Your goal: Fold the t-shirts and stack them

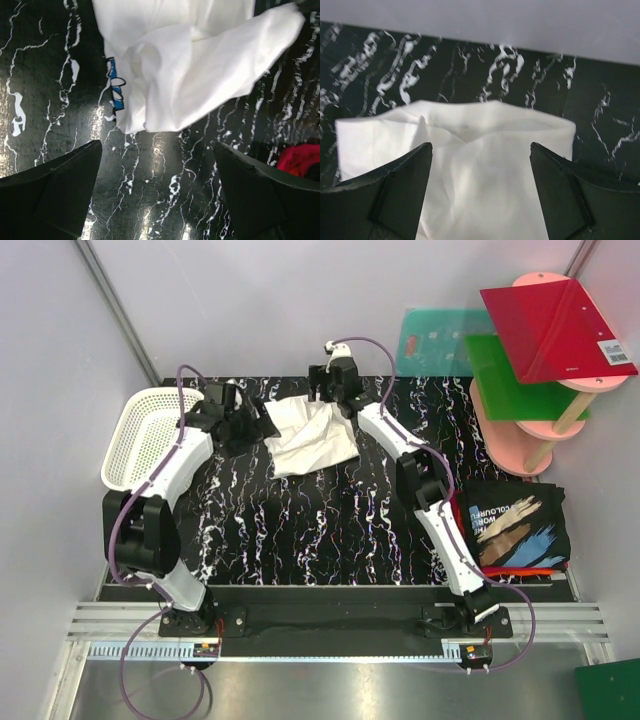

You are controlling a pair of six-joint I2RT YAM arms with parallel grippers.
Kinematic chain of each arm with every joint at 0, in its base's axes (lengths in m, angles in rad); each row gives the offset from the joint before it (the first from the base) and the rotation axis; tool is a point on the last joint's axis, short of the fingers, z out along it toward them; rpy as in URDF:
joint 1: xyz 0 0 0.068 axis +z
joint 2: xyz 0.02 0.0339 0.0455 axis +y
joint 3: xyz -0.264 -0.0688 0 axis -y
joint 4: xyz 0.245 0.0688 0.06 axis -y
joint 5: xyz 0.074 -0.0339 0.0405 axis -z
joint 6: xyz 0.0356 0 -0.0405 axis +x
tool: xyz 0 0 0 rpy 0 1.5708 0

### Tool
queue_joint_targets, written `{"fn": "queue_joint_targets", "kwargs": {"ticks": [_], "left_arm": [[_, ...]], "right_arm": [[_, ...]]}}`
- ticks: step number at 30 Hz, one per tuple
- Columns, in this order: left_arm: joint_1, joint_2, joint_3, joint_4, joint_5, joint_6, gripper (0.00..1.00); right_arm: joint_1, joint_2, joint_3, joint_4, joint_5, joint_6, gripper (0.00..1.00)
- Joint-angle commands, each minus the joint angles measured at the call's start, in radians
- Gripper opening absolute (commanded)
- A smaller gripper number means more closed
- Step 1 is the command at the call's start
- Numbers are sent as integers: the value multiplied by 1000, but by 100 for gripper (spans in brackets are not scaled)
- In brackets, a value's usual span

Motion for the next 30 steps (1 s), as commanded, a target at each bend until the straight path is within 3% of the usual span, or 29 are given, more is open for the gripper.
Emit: {"fn": "queue_joint_targets", "kwargs": {"ticks": [1,2,4,5,6,11,17,22,30], "left_arm": [[-15,-64,47,77,97,57,99],[-28,-63,52,77,123,65,93],[-58,-37,61,57,169,57,66],[-72,-26,61,52,185,50,6],[-84,-5,55,48,195,45,0],[-204,34,20,43,150,34,0],[-285,15,-35,68,94,17,0],[-295,77,-49,42,-36,5,0],[-273,343,138,-10,-200,-7,0]], "right_arm": [[-8,-159,-134,46,75,-42,86],[-6,-220,-213,52,81,-42,86],[-6,-286,-300,81,92,-44,85],[-6,-356,-397,100,106,-44,84],[-6,-395,-450,147,115,-44,83],[-6,-611,-758,330,147,-44,81],[-6,-679,-813,316,138,-58,82],[-6,-690,-812,278,80,-30,82],[-6,-745,-897,282,71,-21,82]]}}
